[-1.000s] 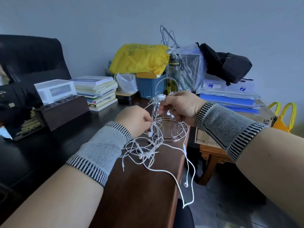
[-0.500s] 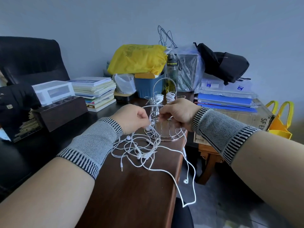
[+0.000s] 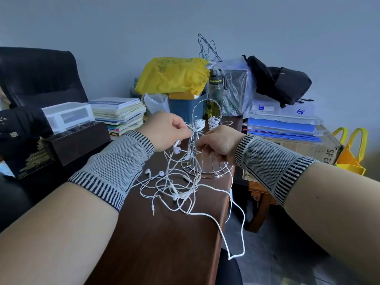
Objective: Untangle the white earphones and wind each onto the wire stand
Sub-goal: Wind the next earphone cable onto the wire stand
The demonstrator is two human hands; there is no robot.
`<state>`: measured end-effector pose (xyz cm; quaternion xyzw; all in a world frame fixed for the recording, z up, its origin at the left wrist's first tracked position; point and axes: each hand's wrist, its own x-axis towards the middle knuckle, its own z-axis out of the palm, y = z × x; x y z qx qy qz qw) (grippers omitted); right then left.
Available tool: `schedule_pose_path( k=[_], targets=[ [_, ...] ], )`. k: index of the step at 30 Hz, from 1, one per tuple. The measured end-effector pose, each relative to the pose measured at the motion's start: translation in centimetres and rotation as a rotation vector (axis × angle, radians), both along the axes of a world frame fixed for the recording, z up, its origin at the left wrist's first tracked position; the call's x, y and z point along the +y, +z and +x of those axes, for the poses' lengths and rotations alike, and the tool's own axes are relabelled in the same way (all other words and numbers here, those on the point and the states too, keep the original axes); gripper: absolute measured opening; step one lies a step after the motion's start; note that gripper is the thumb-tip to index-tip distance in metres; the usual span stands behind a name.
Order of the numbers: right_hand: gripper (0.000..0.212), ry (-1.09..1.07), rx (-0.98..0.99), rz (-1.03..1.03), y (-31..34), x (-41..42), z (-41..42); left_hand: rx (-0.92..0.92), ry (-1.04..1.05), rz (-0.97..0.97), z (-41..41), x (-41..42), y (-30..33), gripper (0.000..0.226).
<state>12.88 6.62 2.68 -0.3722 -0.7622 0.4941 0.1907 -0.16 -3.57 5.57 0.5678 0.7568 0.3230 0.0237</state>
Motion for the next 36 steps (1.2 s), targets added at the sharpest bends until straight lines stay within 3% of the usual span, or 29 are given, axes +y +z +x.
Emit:
schedule_pose_path(
  k=[6, 10, 12, 16, 20, 22, 26, 29, 31, 36],
  targets=[
    [0.024, 0.009, 0.008, -0.011, -0.2, -0.1, 0.2, 0.377, 0.006, -0.022, -0.1, -0.3, -0.7, 0.011],
    [0.023, 0.016, 0.004, -0.003, -0.2, -0.1, 0.2, 0.382, -0.011, -0.067, -0.4, -0.4, -1.3, 0.009],
    [0.023, 0.016, 0.005, 0.001, -0.2, 0.0, 0.1, 0.292, -0.004, -0.024, -0.4, -0.4, -1.4, 0.007],
    [0.024, -0.002, 0.020, 0.000, -0.2, 0.2, -0.1, -0.098, 0.049, 0.133, -0.4, -0.5, -0.8, 0.012],
    [0.021, -0.013, 0.019, -0.017, -0.2, 0.2, -0.3, -0.487, -0.019, 0.077, 0.5, -0.8, 0.2, 0.009],
    [0.023, -0.008, 0.026, -0.026, -0.1, 0.1, -0.3, -0.358, -0.014, 0.053, 0.9, -0.8, 0.1, 0.008],
    [0.025, -0.005, 0.049, -0.031, 0.1, -0.1, 0.2, 0.259, 0.073, 0.102, 1.5, -0.8, -0.2, 0.010],
    [0.026, 0.006, 0.053, -0.034, 0.2, -0.3, 0.4, 0.420, 0.047, 0.139, 1.4, -0.7, -0.7, 0.015],
    [0.025, 0.004, 0.059, -0.044, 0.3, -0.4, 0.5, 0.320, 0.036, 0.166, 1.7, -0.8, -0.8, 0.012],
    [0.022, -0.017, 0.056, -0.047, 0.7, -0.3, 0.7, -0.429, 0.026, 0.117, 1.9, -0.3, -0.3, 0.013]
  ],
)
